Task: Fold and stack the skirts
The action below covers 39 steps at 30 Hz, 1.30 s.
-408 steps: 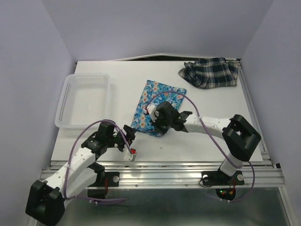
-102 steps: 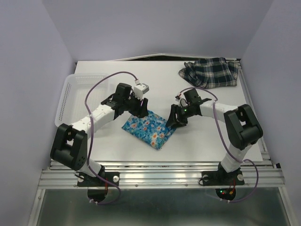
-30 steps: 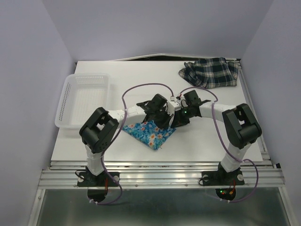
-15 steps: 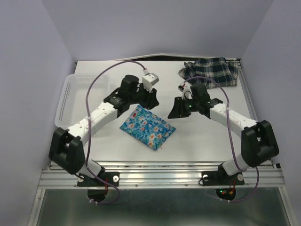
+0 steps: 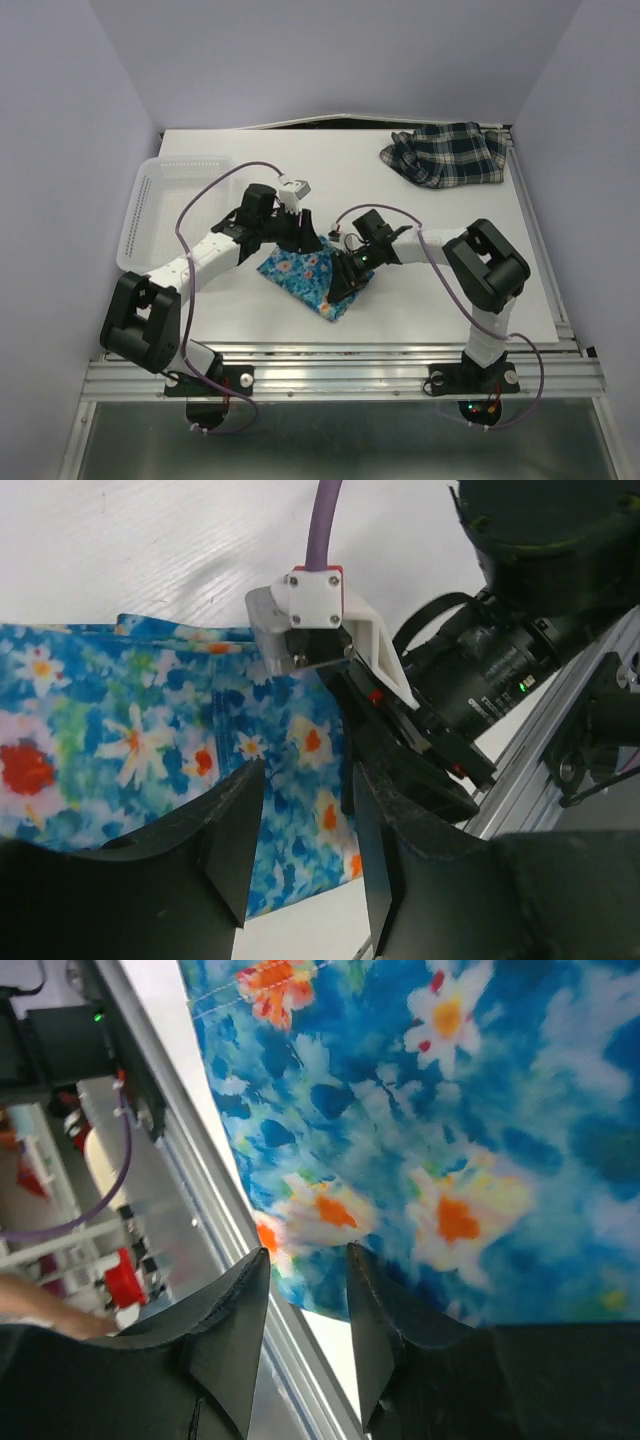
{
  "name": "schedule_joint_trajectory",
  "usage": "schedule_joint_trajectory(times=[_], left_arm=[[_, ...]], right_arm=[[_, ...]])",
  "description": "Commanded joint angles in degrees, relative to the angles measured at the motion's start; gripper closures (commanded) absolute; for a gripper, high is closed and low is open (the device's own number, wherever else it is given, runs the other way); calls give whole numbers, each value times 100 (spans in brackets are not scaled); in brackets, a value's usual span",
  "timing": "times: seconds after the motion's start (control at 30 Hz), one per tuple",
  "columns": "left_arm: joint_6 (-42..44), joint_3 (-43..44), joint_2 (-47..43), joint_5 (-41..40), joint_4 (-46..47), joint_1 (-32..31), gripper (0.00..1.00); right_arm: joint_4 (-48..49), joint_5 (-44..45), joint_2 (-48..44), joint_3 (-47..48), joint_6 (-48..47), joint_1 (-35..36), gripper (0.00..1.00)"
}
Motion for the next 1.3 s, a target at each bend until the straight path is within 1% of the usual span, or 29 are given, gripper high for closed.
schedule_joint_trajectory(times=[0.0, 0.03, 0.07, 0.1, 0.13, 0.2, 0.23, 0.3, 0.33, 0.37, 0.4, 0.47, 0.5, 0.57, 0.6, 0.63, 0.7, 0.77, 0.9, 0.93, 0.97, 1.0, 1.03, 1.07, 1.1, 1.13, 1.17, 1.2, 1.27], left_arm=[[-445, -34, -7, 322, 796, 226, 48], [-418, -42, 2, 322, 822, 261, 48], [-296, -8, -6, 279, 831, 262, 48], [-182, 19, -15, 252, 814, 262, 47], [-50, 45, -41, 112, 787, 262, 47], [187, 168, -77, -64, 656, 262, 47], [493, 203, -103, -247, 594, 262, 47], [941, 335, -129, -433, 410, 244, 47], [1083, 388, -156, -538, 331, 235, 47], [1189, 458, -182, -809, 226, 183, 47], [1408, 485, -200, -960, 181, 139, 47], [1890, 572, -226, -1476, 128, 42, 45], [2050, 608, -235, -1558, 128, 16, 44], [2427, 791, -209, -1743, -11, -11, 41], [2517, 888, -191, -1726, -39, -11, 39], [2648, 1002, -87, -1473, -100, -11, 32], [2911, 1529, 116, -1174, -450, -11, 31], [3018, 2046, 483, -796, -723, -37, 31], [2475, 2155, 758, -1031, -286, -90, 31], [2508, 2155, 871, -1040, -198, -99, 30], [2587, 2259, 977, -1023, -145, -99, 27], [2875, 2408, 1265, -953, -258, -99, 23], [2878, 2592, 1268, -952, -424, -81, 23], [3261, 2838, 1642, -543, -652, -72, 22], [3421, 3302, 1829, -400, -1089, -72, 22], [3536, 3489, 2170, -268, -1207, -72, 22], [3546, 3665, 2339, -75, -1304, -64, 22], [3511, 3945, 2488, -56, -1418, -63, 22], [3432, 4105, 2769, 101, -1419, -55, 23]], right_arm=[[-1079, 612, 307, 617, -1563, -712, 58], [-1334, 797, 552, 792, -1760, -854, 59], [-1702, 973, 668, 1142, -2458, -995, 59], [-1966, 1096, 782, 1398, -2726, -1110, 59], [-2186, 1420, 887, 1653, -2981, -1267, 60], [-2644, 1703, 1038, 2066, -3483, -1321, 60], [-2768, 1904, 1073, 2477, -3790, -1322, 59], [-3074, 1776, 1021, 2953, -3968, -1322, 55], [-3155, 1661, 968, 3104, -3916, -1322, 54], [-3251, 1564, 828, 3227, -3846, -1322, 52], [-3261, 1503, 731, 3333, -3558, -1322, 49], [-3174, 1336, 485, 3413, -3197, -1322, 40], [-3077, 1318, 223, 3361, -2734, -1374, 34], [-2867, 1300, -33, 3054, -2240, -1541, 33], [-2517, 1335, -287, 2896, -1645, -1733, 32], [-2331, 1405, -402, 2738, -1448, -1839, 31], [-1989, 1440, -517, 2413, -1088, -2059, 31], [-1856, 1580, -518, 2193, -963, -2331, 32], [-1837, 1485, -316, 1885, -901, -2517, 36], [-1828, 1450, -272, 1831, -901, -2517, 36], [-1733, 1441, -211, 1718, -910, -2517, 36], [-1679, 1397, -167, 1673, -910, -2517, 36], [-1635, 1396, -123, 1673, -919, -2517, 36], [-1583, 1362, -70, 1629, -927, -2517, 36], [-1452, 1353, 44, 1603, -927, -2517, 36], [-1390, 1431, 97, 1602, -945, -2517, 36], [-1319, 1458, 158, 1611, -971, -2517, 36], [-1171, 1502, 220, 1620, -963, -2517, 36], [-1020, 1616, 431, 1725, -989, -2517, 35]])
